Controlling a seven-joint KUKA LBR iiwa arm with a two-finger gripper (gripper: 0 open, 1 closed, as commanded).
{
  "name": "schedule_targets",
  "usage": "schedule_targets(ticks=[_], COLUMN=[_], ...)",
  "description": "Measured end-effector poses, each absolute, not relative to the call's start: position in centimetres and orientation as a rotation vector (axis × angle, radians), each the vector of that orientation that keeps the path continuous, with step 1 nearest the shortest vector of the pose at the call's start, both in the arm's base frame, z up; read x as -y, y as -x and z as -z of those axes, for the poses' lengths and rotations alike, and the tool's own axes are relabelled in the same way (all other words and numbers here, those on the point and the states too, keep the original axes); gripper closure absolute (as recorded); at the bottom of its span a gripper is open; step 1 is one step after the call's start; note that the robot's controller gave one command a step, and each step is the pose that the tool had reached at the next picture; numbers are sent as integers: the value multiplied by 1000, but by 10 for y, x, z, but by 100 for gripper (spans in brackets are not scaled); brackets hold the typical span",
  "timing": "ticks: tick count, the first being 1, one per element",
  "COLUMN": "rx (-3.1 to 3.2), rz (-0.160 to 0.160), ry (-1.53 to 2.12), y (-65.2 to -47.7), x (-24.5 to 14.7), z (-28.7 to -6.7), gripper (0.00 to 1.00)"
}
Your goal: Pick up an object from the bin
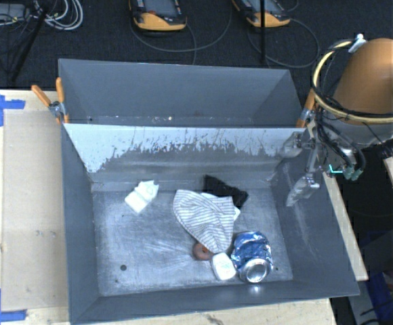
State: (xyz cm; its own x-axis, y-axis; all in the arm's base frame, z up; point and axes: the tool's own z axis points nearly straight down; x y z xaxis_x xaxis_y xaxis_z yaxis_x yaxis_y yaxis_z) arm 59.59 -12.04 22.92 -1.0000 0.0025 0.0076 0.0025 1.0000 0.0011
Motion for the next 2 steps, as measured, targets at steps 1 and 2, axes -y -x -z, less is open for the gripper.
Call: schedule_targets(ticks=[1,2], rx=[3141,3121], rz=[0,3], ry=[1,-332], y=[-597,-581], x=[120,121], z=[-234,-81], gripper=[0,100])
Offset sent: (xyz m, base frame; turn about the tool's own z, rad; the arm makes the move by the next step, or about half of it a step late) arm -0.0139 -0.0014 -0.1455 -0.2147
